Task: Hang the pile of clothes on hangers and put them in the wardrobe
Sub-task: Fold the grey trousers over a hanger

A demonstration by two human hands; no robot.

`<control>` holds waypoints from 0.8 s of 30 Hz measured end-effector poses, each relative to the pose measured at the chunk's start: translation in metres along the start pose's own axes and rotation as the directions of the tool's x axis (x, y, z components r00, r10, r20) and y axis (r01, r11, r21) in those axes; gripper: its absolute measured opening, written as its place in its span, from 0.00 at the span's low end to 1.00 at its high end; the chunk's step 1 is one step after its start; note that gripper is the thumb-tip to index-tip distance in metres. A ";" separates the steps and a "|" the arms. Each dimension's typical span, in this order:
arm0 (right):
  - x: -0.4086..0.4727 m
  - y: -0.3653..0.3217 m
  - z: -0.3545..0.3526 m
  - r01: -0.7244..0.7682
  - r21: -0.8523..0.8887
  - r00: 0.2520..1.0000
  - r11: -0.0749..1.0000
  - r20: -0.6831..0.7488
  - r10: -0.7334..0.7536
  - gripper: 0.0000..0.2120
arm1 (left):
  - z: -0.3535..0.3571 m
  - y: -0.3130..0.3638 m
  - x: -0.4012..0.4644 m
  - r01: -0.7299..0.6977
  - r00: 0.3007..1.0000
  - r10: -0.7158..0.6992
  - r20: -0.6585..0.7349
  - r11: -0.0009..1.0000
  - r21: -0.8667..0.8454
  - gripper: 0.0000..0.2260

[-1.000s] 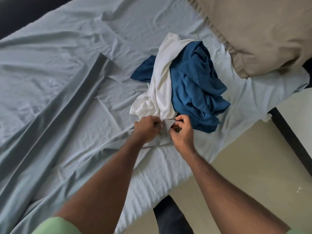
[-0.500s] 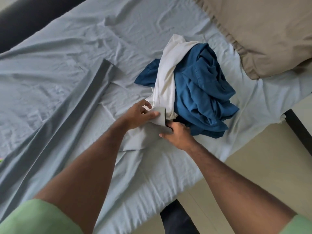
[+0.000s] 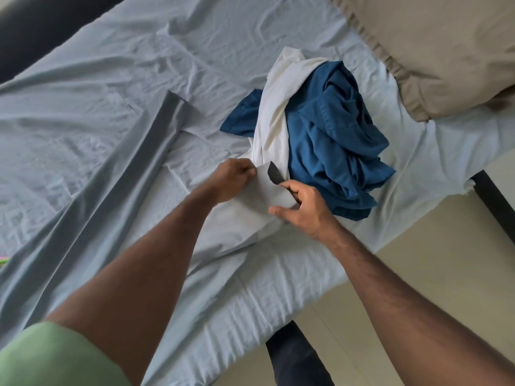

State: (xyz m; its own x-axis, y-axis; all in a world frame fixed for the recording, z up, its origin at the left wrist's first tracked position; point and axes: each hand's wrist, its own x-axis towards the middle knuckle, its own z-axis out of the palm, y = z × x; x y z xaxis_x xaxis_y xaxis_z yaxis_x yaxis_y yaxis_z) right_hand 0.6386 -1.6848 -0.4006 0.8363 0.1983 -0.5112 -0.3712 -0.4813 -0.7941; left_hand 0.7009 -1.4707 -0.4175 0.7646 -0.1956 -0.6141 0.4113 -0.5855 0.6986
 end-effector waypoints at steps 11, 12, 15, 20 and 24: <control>0.040 -0.059 -0.003 0.077 -0.109 0.997 0.991 -0.014 -0.078 0.03 | -0.022 0.023 -0.009 -0.155 0.967 0.097 0.236 0.958 0.241 0.29; 0.041 -0.061 -0.003 0.066 -0.089 0.998 0.994 0.002 -0.066 0.05 | -0.027 0.023 -0.005 -0.141 0.974 0.076 0.214 0.942 0.305 0.25; 0.039 -0.062 -0.010 0.012 -0.146 0.994 0.989 0.112 0.004 0.12 | -0.047 0.028 0.008 -0.132 0.987 0.110 0.118 0.970 0.202 0.06; 0.030 -0.051 -0.027 -0.001 -0.378 0.979 0.926 0.188 0.078 0.11 | -0.058 0.033 0.017 -0.142 0.987 0.160 -0.018 0.918 0.370 0.02; 0.031 -0.046 -0.026 0.062 -0.354 0.998 0.933 0.043 -0.050 0.09 | -0.044 0.036 0.017 -0.144 0.967 0.212 -0.139 0.911 0.387 0.07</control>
State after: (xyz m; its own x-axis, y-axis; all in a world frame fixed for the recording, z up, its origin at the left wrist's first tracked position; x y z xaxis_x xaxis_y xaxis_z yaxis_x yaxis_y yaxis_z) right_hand 0.6920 -1.6787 -0.3715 0.8357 0.2587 -0.4844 -0.1519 -0.7388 -0.6566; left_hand 0.7503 -1.4605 -0.3867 0.8957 -0.2040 -0.3952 0.0728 -0.8094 0.5827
